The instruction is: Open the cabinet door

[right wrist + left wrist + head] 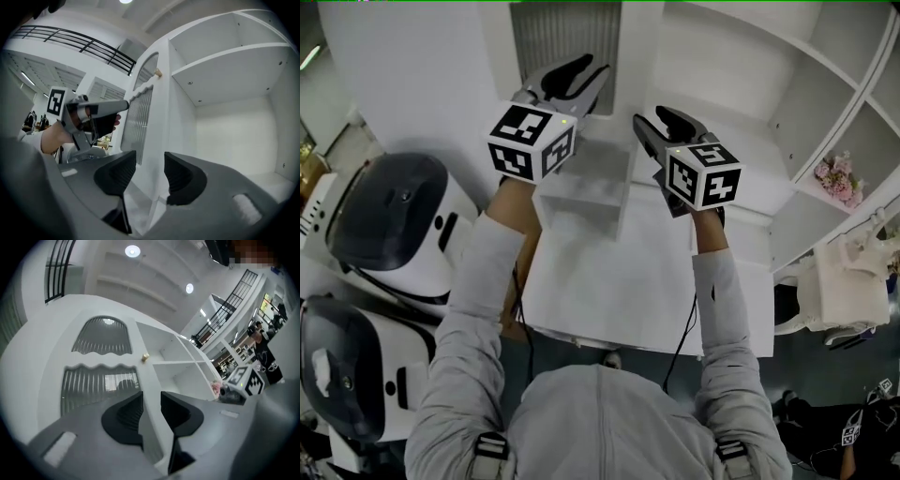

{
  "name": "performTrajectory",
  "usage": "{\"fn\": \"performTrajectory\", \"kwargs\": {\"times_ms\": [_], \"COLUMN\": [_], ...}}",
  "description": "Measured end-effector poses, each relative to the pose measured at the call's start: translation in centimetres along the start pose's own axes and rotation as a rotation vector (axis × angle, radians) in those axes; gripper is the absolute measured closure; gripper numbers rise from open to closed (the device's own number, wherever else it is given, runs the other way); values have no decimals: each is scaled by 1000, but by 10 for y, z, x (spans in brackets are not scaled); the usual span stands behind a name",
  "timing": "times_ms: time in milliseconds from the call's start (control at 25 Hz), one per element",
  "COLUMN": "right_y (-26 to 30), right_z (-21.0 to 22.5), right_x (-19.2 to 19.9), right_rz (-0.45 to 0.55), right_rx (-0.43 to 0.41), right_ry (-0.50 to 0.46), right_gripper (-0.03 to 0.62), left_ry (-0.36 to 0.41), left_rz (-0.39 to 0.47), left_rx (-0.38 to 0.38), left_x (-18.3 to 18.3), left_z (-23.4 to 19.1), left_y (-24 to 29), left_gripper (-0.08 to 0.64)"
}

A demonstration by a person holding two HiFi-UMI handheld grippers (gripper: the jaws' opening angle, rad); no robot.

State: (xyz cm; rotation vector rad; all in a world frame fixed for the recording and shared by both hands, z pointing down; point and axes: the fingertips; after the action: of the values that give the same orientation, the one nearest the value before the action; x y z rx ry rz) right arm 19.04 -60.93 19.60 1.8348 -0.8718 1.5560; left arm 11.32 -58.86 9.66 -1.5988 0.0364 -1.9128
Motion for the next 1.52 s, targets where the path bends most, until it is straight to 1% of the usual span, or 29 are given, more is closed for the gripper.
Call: {"fn": "performTrajectory", "kwargs": {"times_ms": [80, 240, 360, 520, 720, 880, 1040, 1120, 1280, 1400, 1440, 1480, 1520], "right_y": [6, 15, 22, 27, 31, 28, 34, 34, 33, 31, 31, 30, 30], "right_z": [6, 13, 15, 16, 17, 25, 28, 29, 26, 21, 19, 16, 13], "right_x": [-5, -16, -23, -30, -34, -26, -26, -26, -22, -21, -21, -22, -22], "right_rz": [8, 21, 13, 19, 26, 13, 31, 28, 15, 23, 28, 33, 37], "right_rx": [-6, -21, -29, -30, -31, -7, -12, -9, -12, -14, -15, -14, -10], "right_ry": [-5, -18, -39, -42, -42, -22, 23, 31, 33, 49, 57, 63, 65], "right_gripper": [400, 400, 400, 400, 402, 402, 403, 403, 403, 420, 432, 470, 471], "left_ry": [-15, 51, 87, 137, 208, 196, 214, 205, 186, 168, 161, 157, 154], "left_rz": [36, 104, 142, 148, 144, 134, 145, 161, 157, 175, 184, 190, 192], "left_rx": [9, 4, -18, -62, -101, -114, -137, -137, -126, -127, -128, -128, -127], "left_x": [-22, -63, -87, -98, -102, -100, -102, -104, -105, -108, -110, -111, -113], "left_z": [2, 7, 6, 2, 4, 11, 7, 7, 8, 8, 7, 7, 6], "left_y": [14, 43, 64, 82, 90, 98, 100, 99, 93, 86, 83, 80, 77], "left_gripper": [424, 425, 425, 419, 419, 442, 454, 455, 456, 457, 460, 465, 465]}}
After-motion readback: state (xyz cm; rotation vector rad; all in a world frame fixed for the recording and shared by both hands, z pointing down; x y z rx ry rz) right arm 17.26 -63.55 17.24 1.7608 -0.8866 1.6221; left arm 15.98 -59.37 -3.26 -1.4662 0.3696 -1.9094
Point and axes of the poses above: the fingertips, and each gripper's own axes: y forward along the fingers, z to its right, x out of its underside, and after that the axes turned 15 degrees about -x, right-handed
